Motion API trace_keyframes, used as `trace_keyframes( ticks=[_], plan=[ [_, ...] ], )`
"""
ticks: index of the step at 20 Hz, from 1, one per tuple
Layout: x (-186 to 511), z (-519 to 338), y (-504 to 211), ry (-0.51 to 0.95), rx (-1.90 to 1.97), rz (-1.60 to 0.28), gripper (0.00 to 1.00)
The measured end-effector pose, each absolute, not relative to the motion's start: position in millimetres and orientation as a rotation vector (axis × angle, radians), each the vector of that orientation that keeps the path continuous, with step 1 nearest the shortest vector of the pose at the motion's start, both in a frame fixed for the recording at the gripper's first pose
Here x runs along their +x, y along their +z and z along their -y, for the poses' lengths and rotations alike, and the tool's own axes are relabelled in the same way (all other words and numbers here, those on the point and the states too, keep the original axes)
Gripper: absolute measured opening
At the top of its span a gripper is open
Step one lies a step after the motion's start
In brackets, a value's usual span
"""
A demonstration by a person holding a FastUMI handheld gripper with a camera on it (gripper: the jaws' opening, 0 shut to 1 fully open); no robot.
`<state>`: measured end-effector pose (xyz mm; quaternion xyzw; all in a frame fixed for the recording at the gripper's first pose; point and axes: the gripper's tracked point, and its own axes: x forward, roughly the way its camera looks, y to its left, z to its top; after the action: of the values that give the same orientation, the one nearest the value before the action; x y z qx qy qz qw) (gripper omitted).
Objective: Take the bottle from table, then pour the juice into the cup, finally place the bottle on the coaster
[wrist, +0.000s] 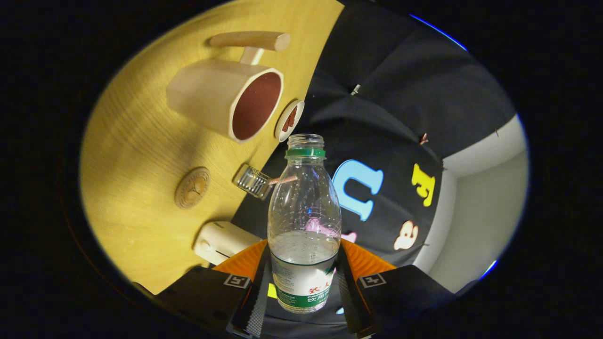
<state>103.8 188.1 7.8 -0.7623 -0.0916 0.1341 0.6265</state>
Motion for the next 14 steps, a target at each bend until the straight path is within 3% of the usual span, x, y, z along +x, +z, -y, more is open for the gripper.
trace_keyframes(
  ticks=[8, 14],
  plan=[
    [86, -188, -42, 0.449, -1.167, -0.019, 0.69],
    [73, -210, -36, 0.498, -0.649, -0.073, 0.69]
  ],
)
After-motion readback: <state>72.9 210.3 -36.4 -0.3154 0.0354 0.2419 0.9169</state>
